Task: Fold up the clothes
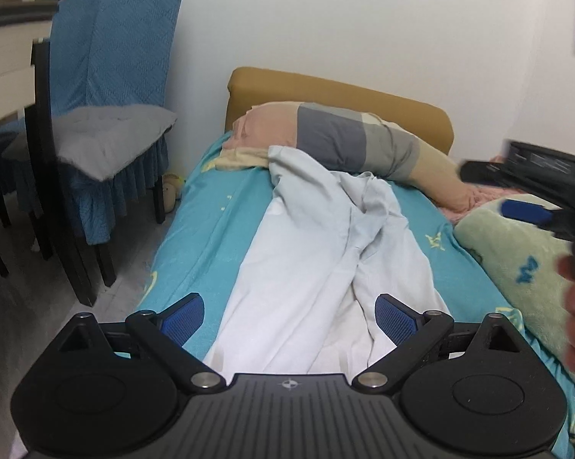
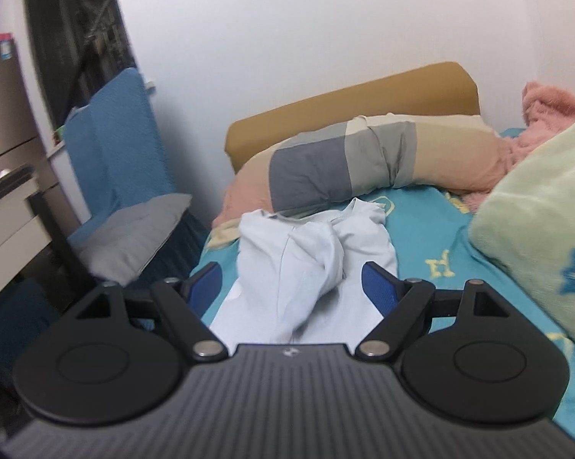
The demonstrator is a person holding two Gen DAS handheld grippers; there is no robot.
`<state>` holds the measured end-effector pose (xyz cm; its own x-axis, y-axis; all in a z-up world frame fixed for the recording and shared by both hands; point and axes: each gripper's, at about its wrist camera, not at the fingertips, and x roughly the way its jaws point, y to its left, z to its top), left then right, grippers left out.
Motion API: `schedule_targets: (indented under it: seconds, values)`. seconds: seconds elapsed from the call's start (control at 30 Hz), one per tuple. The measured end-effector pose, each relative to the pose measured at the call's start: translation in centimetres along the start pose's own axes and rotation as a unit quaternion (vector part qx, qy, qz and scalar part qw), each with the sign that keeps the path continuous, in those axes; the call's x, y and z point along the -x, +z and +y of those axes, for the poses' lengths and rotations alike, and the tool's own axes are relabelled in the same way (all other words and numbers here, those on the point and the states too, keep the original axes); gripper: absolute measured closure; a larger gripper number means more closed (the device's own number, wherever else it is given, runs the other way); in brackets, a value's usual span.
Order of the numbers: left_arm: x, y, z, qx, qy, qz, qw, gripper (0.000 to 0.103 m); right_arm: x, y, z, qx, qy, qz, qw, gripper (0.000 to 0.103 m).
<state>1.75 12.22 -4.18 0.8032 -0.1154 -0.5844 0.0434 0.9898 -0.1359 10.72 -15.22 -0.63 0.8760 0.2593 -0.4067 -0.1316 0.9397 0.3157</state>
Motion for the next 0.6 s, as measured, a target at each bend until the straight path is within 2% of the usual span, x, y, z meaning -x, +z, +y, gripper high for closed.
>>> schedule_targets:
  seconds: [0.13, 0.27, 0.43, 0.6]
  values:
    - [1.3, 0.0, -0.4, -0.008, 0.002, 0.015, 0.9999, 0.006, 5.2, -0.9, -0.1, 0.008, 0.014, 0.005, 1.0, 0.021]
    - [2.6, 0.8, 0.1, 0.006, 0.006, 0.029, 0.9996, 0.006, 8.3, -2.6, -1.1, 0.012, 0.022, 0.017, 1.0, 0.021]
    - [4.7, 2.7, 1.8, 0.047, 0.007, 0.037, 0.9982, 0.006, 9.9, -3.7, -2.8, -0.02, 0.023, 0.023, 0.999, 0.021]
    - [7.6, 5.3, 3.6, 0.062, 0.032, 0.03, 0.9971, 0.006, 10.5, -4.1, -3.2, -0.021, 0.031, 0.023, 0.999, 0.021]
